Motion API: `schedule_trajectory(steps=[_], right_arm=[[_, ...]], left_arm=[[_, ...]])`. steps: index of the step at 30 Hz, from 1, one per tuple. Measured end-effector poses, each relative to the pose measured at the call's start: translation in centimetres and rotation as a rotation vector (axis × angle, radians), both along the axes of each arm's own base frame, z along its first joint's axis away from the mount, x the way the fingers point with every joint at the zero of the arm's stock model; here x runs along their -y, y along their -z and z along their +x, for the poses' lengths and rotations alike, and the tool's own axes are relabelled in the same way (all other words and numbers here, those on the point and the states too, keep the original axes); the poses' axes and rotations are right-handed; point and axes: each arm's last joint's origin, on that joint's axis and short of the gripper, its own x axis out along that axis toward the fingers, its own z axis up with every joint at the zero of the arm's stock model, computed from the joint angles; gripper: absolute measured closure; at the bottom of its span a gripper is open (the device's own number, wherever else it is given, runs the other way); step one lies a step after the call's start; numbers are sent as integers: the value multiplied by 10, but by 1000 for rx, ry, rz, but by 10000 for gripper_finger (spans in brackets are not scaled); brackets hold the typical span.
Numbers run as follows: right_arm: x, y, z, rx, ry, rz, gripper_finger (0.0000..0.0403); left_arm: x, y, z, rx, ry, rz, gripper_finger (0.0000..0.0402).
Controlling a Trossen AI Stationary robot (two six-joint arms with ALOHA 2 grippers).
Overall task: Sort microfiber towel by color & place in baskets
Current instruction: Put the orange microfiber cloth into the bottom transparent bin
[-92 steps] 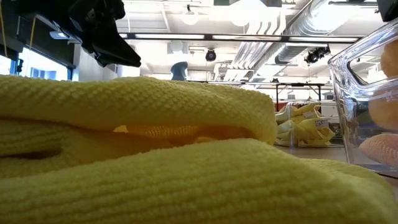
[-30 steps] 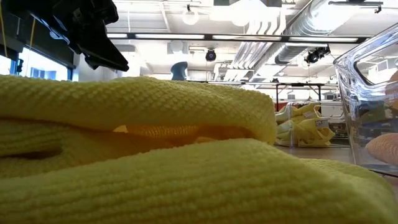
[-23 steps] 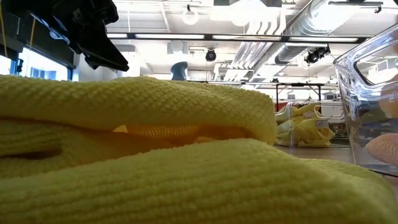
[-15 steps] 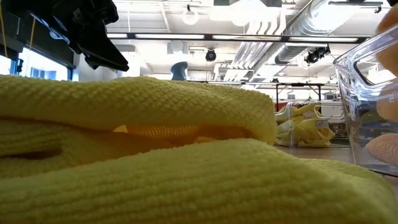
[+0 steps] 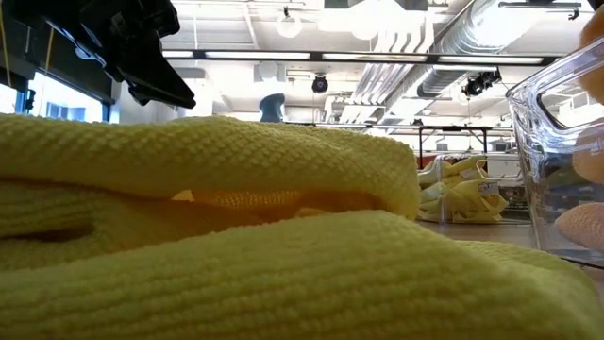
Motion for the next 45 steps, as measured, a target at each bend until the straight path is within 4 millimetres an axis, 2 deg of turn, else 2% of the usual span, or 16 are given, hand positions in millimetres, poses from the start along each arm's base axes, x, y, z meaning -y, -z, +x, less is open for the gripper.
schedule_trajectory(steps=[4, 8, 17, 20, 23, 27, 37, 40, 42, 45], right_arm=[[6, -1, -5, -73, 45, -22, 82], [11, -14, -12, -33, 99, -27, 80], [6, -80, -28, 192, 154, -74, 79], [3, -94, -33, 233, 177, -79, 79], [1, -97, -35, 281, 199, -102, 79], [1, -77, -31, 284, 234, -136, 79], [-13, 14, -8, 173, 386, -34, 79], [-13, 38, -6, 105, 419, -65, 79], [-12, 51, -5, 59, 433, -88, 79], [-10, 59, -3, 4, 437, -92, 79]], left_arm=[[0, 0, 0, 0, 0, 0, 312], [0, 0, 0, -1, 0, -1, 312], [0, 1, 0, -6, 0, 0, 312], [0, 1, 0, -6, 0, 0, 312], [0, 1, 0, -6, 0, 0, 312], [0, 0, 0, -6, -1, -1, 312], [0, 0, 0, -5, -5, -8, 312], [0, 0, 0, -5, -5, -8, 312], [0, 0, 0, -5, -5, -8, 312], [0, 0, 0, -4, -8, -13, 312]])
